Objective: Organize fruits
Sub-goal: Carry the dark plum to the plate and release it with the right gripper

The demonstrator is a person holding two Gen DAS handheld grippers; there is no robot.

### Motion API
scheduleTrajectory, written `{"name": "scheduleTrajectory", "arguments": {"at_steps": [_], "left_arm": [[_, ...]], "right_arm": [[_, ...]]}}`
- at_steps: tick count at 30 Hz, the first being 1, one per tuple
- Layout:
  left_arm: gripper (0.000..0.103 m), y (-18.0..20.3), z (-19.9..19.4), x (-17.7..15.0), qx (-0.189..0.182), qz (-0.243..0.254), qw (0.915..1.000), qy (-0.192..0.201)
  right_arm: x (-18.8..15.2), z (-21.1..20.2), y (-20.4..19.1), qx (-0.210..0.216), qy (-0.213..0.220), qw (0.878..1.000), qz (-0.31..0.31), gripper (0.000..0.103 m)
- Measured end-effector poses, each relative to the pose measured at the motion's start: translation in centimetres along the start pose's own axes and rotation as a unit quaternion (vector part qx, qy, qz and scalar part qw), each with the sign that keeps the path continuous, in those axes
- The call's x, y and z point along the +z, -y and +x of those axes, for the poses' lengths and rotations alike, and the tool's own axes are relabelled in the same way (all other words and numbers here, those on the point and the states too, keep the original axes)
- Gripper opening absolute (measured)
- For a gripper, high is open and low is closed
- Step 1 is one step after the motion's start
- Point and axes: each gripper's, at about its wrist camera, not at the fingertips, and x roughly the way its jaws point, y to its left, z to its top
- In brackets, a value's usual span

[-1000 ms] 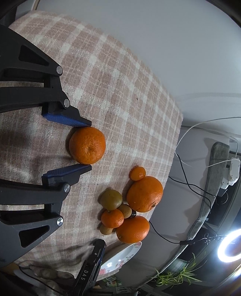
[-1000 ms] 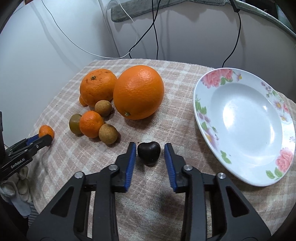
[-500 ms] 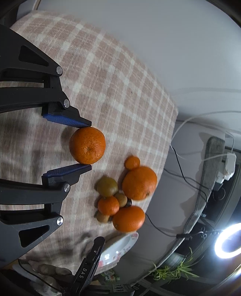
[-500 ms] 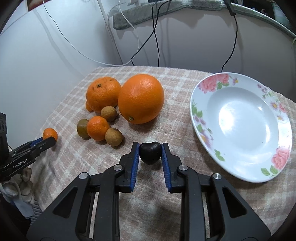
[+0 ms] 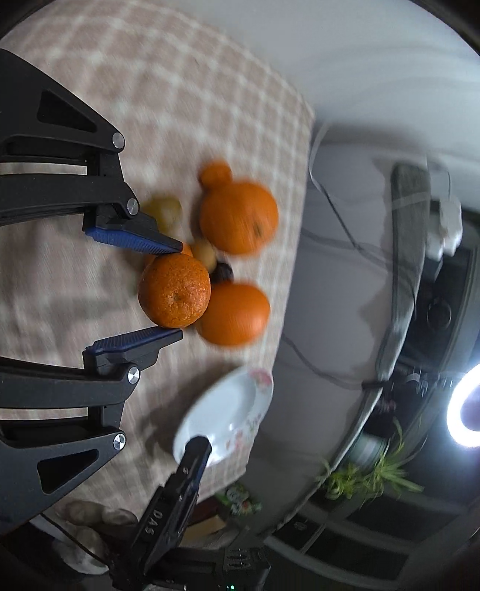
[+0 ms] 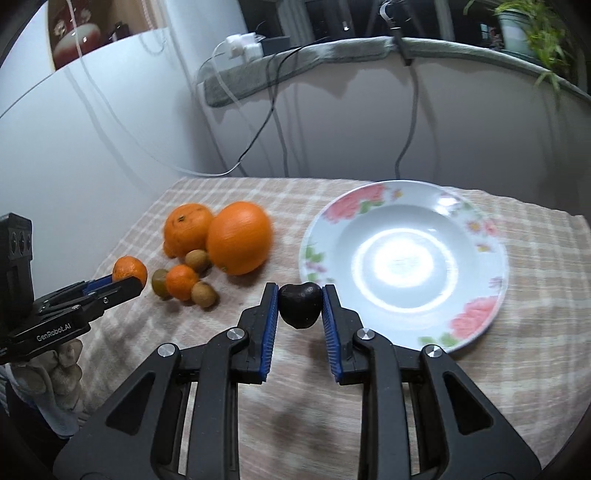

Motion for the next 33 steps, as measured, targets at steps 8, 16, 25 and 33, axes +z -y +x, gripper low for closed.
{"name": "scheduleTrajectory", "arguments": {"at_steps": [8,16,25,33], "left_arm": [[0.038,5.2,3.4,1.0,-0.045,0.046,0.9977,-0.022],[0.038,8.0,6.3,1.2,-0.053,0.076,0.9947,-0.045],[0.038,9.2,7.4,1.7,-0.050,0.095,0.9931,-0.047],[0.038,9.6,7.6,1.8,-0.048,0.104,0.9924,-0.044]], "right_arm": [[-0.2,-0.3,3.1,-0.028,0.000,1.000,0.011,0.025],[-0.5,0.3,4.8,-0.044,-0.007,0.999,0.012,0.025],[-0.6,1.1,5.5,-0.047,-0.015,0.999,0.017,0.025],[-0.6,1.2,5.7,-0.046,-0.016,0.999,0.019,0.025]]}}
